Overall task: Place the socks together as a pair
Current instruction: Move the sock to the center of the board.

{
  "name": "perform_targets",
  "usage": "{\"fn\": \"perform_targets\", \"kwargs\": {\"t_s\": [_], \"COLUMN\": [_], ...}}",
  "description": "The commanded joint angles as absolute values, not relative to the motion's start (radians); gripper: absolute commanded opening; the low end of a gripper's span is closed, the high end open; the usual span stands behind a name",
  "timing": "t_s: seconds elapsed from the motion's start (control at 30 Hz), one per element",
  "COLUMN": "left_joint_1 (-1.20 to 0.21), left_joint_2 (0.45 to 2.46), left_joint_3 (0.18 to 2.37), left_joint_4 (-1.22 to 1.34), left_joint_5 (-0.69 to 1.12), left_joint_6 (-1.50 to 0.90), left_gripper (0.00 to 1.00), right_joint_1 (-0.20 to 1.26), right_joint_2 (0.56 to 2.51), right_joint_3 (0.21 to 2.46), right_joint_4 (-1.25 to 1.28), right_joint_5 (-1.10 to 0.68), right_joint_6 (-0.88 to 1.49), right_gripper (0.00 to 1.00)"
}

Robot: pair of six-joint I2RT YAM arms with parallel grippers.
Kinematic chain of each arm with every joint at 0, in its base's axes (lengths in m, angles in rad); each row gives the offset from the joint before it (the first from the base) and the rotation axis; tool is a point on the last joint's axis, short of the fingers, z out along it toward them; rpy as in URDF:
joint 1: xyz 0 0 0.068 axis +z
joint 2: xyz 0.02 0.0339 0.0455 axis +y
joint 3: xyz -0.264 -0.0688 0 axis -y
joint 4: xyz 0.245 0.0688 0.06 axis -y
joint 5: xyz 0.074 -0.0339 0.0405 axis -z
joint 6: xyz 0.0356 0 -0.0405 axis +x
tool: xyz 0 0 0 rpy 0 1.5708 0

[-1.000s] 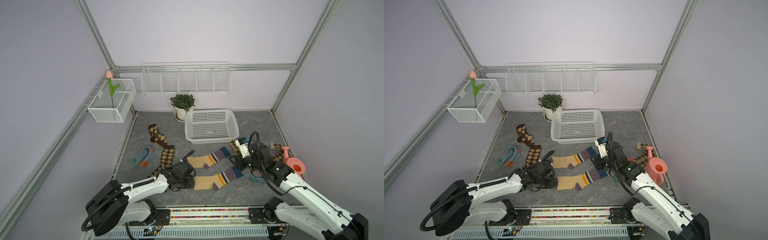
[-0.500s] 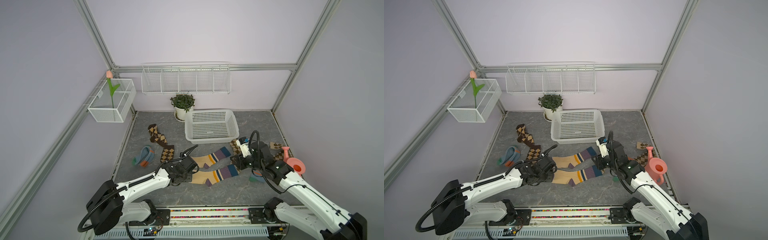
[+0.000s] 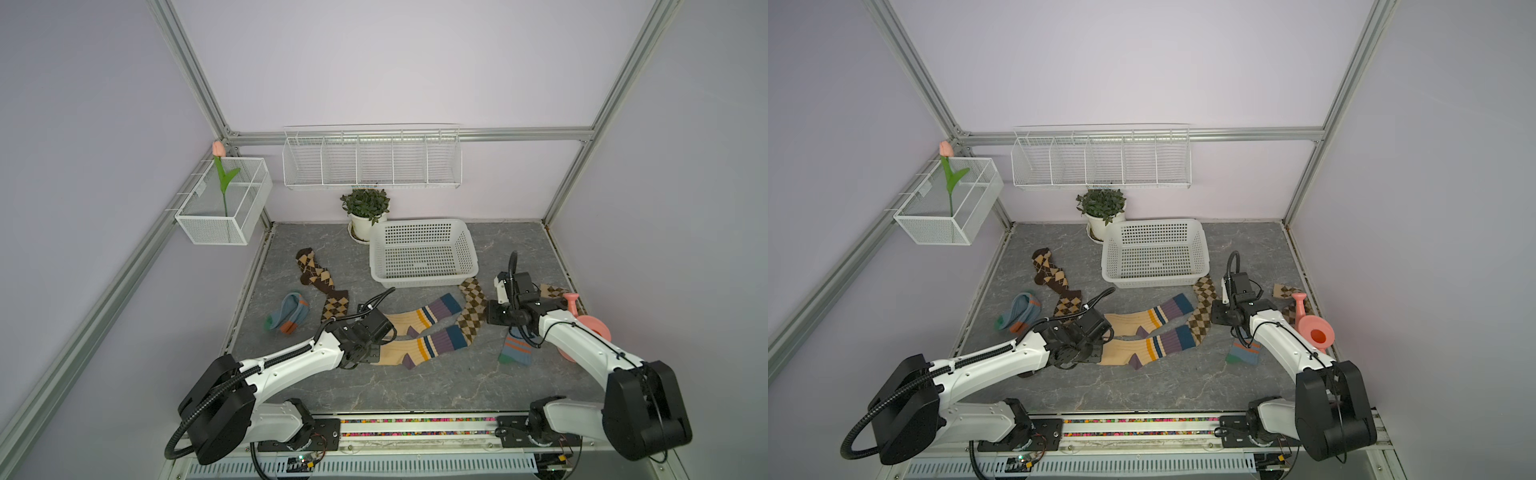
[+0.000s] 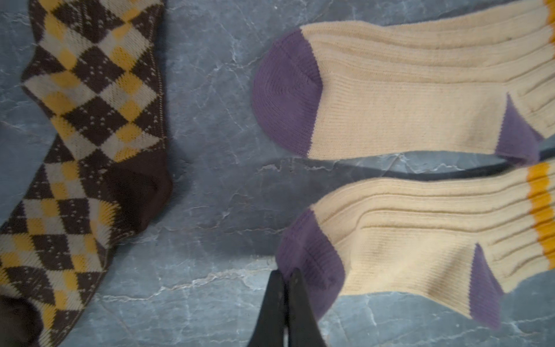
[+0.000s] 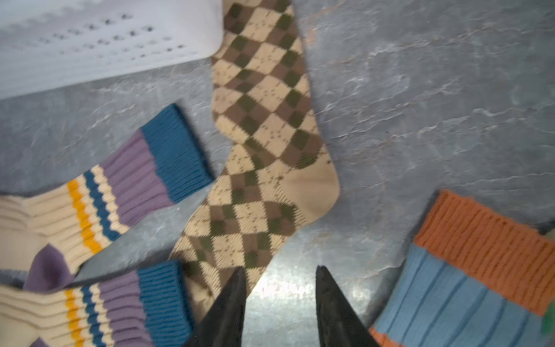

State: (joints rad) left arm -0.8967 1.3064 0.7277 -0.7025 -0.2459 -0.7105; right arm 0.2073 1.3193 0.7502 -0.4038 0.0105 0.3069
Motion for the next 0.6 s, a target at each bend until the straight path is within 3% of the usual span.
{"fn": "perform_targets", "kwargs": {"t_s": [0.0, 0.33, 0.43, 0.53, 0.57], "left_joint_1": [-0.893, -0.893, -0.893, -0.894, -0.893], "left_joint_2": [1.316, 1.298, 1.297, 1.298, 1.299], "left_joint_3": [0.711, 0.681, 0.680, 0.681, 0.681], "left_joint_4": [-0.685, -0.676, -0.681, -0.681, -0.683], "left_joint_5": [-0.221, -0.213, -0.216, -0.220, -0.222], "left_joint_6": [-0.701, -0.699, -0.696, -0.695, -0.695], "left_gripper": [0.00, 0.00, 0.00, 0.00, 0.00], "right_joint_1": [0.144, 0.080, 0.074, 0.060, 0.052], "right_joint_2": [1.407, 1.622, 1.668, 1.663, 1.649], "right_joint_3": [0.805, 0.862, 0.873, 0.901, 0.900], "right_joint_4": [-0.371, -0.268, -0.261, -0.256, -0.261], "right_joint_5": [-0.014, -0.189, -0.229, -0.234, -0.226], "right_joint_6": [0.310, 0.326, 0.325, 0.322, 0.317], "right_gripper": [0.42, 0.45, 0.34, 0.11, 0.07]}}
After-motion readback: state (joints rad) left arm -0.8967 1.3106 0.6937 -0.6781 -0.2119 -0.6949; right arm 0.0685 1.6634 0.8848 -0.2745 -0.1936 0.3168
